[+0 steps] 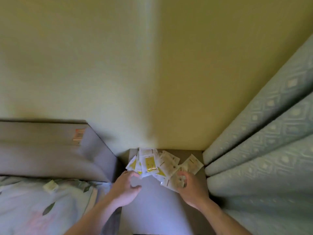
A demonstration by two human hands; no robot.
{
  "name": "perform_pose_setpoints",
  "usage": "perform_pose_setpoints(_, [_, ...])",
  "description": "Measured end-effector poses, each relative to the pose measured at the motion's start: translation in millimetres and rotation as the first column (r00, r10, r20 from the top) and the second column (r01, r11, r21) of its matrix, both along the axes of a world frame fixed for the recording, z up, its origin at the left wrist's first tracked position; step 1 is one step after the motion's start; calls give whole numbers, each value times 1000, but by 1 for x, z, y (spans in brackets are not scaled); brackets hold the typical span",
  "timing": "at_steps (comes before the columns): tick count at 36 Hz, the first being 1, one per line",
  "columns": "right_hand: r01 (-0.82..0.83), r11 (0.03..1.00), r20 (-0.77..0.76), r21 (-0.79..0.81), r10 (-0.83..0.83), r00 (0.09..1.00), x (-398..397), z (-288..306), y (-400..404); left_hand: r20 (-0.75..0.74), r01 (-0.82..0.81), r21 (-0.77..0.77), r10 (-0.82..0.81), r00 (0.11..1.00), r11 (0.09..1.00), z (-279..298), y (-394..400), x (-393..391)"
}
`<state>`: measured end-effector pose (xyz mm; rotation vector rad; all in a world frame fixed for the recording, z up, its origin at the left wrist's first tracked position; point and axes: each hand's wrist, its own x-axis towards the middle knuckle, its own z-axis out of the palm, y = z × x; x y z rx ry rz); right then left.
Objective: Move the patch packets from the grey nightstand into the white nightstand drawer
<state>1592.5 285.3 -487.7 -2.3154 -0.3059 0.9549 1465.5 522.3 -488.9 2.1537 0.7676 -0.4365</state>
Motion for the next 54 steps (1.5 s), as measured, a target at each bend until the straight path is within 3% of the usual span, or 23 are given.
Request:
perform_pose_setpoints(5, [77, 997, 47, -16, -76, 996, 36, -70, 30, -16, -70, -27, 70, 997, 997, -84, 19, 50])
perform_pose_setpoints(13, [133, 990, 122, -39, -127, 984, 71, -162, 70, 73, -363, -65, 367, 927, 930, -202, 44, 107])
perform_pose_setpoints(20, [125, 988, 218, -87, -103, 970, 82, -216, 83, 190, -395, 43, 380, 905, 918, -270, 50, 117])
perform_pose_setpoints(25, [167, 982, 294, -93, -133, 946, 79, -239, 83, 292, -439, 15, 416, 861, 898, -282, 47, 119])
perform_pose_setpoints(30, [213, 974, 254, -81, -187, 949, 77, -242, 82, 164, -458, -84, 465, 870, 885, -280, 49, 127])
perform_pose_setpoints(34, [151, 983, 238, -108, -122, 964, 75, -239, 74, 129, -373, -6, 370, 920, 928, -276, 53, 131])
perform_pose_setpoints(39, [65, 992, 343, -110, -24, 939, 91, -231, 67, 163, -334, 80, 318, 934, 939, -271, 49, 128])
perform_pose_setpoints(46, [-201, 928, 202, -312, 272, 941, 119, -229, 84, 329, -302, 157, 239, 914, 940, -278, 36, 122])
perform_pose_setpoints(50, [-180, 926, 212, -333, 259, 942, 119, -234, 87, 311, -268, 178, 204, 928, 947, -278, 32, 124])
perform_pose_setpoints(54, [-132, 941, 316, -313, 234, 919, 116, -236, 82, 277, -258, 170, 206, 939, 951, -272, 30, 130])
